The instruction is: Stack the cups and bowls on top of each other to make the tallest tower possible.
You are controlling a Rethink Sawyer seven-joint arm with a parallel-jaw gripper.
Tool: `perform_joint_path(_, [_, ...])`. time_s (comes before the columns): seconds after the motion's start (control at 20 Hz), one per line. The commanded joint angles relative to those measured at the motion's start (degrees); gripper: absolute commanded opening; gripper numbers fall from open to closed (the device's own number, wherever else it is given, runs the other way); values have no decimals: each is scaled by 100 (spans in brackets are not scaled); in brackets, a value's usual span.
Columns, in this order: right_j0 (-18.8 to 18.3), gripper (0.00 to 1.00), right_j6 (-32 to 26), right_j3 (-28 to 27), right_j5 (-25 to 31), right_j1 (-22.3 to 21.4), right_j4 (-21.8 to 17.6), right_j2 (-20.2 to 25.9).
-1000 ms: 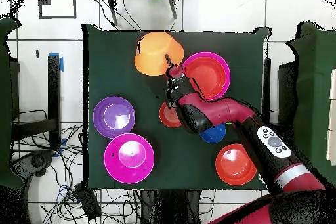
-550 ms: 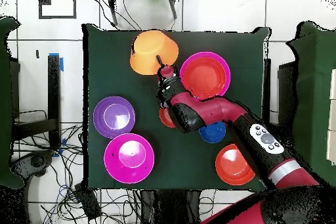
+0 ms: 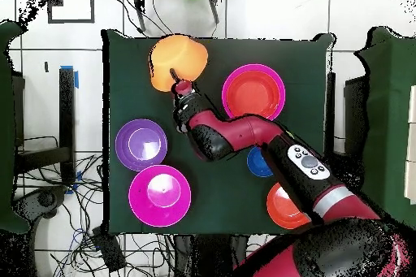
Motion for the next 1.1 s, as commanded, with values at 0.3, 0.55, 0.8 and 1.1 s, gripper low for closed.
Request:
perform_joint_path(0.3, [666, 100, -1063, 139, 3292, 724, 473, -1452])
perform_joint_path(0.55, [1183, 100, -813, 71, 3697, 473, 963, -1997])
perform_joint_path(0.8, [1530, 100, -908, 49, 4371, 275, 1408, -2370])
perform_joint_path(1.1, [1844, 100, -1035, -89, 4377, 242, 1368, -2701])
